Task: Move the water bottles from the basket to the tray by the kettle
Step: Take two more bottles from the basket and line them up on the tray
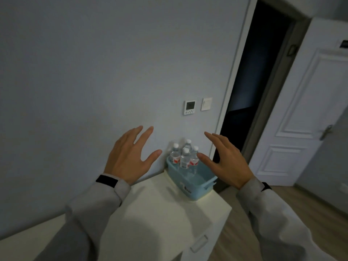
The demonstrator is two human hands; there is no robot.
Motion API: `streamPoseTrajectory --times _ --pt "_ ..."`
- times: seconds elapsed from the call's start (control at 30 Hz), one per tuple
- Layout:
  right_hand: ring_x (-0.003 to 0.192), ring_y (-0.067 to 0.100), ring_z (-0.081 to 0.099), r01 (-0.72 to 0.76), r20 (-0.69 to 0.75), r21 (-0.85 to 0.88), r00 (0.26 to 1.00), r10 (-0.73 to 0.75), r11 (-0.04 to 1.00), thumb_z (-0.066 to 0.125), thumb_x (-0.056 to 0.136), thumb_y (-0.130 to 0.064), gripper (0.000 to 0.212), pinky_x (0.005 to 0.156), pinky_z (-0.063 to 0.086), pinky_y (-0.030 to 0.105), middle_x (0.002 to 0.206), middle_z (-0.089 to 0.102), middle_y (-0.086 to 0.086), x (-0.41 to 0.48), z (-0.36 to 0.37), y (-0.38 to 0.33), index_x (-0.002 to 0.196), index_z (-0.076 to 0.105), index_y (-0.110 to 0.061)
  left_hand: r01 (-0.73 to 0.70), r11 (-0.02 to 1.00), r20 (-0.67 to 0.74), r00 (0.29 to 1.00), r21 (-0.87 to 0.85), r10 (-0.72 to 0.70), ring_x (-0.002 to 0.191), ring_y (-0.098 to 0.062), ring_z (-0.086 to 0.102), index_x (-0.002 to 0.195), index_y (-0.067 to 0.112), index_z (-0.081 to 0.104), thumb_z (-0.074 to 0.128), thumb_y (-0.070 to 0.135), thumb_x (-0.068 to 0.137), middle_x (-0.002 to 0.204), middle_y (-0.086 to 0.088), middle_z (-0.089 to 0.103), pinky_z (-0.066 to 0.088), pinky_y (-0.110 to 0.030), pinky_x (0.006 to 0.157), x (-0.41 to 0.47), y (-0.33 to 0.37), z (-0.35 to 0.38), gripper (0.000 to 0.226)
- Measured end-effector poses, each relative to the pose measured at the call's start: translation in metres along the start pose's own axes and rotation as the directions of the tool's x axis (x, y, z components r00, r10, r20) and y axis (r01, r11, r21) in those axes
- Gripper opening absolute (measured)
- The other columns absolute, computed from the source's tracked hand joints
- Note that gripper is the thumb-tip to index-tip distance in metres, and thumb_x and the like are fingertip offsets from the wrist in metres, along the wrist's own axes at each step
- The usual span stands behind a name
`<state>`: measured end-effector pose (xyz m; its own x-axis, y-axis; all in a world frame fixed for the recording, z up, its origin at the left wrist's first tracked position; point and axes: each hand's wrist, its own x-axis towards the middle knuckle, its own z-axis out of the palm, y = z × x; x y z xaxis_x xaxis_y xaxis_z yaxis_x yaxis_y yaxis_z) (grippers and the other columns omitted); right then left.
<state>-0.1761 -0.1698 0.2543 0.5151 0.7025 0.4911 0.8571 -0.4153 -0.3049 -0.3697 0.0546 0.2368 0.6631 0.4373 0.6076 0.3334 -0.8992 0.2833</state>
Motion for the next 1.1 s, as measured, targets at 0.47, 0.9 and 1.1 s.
streamPoseTrajectory --times 0.47,0.9,1.1 --pt "0.137 0.024 0.045 0.086 0.07 0.085 0.993 -0.092 0.993 0.044 0.086 -0.074 0.075 0.111 0.043 0.044 0.153 0.041 0.002 0.15 0.064 0.184 0.15 0.025 -0.038 0.102 0.991 0.031 0.994 0.085 -0.105 0.138 -0.025 0.036 0.149 0.036 0.027 0.038 0.072 0.086 0.153 -0.003 0.037 0.034 -0.044 0.111 0.129 0.047 0.155 0.074" --pt "0.135 0.024 0.045 0.123 0.321 0.405 0.908 -0.267 0.906 0.06 0.089 -0.055 0.074 0.11 0.042 0.041 0.151 0.042 0.004 0.238 0.166 0.306 0.151 0.031 -0.027 0.421 0.877 0.081 0.89 0.232 -0.449 0.136 -0.026 0.039 0.149 0.031 0.028 0.05 0.061 0.088 0.151 -0.005 0.04 0.038 -0.041 0.106 0.158 0.078 0.293 0.072" --pt "0.123 0.028 0.055 -0.012 0.49 0.471 0.835 -0.25 0.882 0.059 0.086 -0.058 0.063 0.098 0.05 0.043 0.135 0.055 0.005 0.23 0.229 0.33 0.139 0.041 -0.028 0.51 0.834 0.197 0.813 0.211 -0.547 0.126 -0.028 0.048 0.147 0.025 0.032 0.052 0.058 0.088 0.142 -0.004 0.048 0.042 -0.038 0.1 0.145 0.067 0.356 0.07"
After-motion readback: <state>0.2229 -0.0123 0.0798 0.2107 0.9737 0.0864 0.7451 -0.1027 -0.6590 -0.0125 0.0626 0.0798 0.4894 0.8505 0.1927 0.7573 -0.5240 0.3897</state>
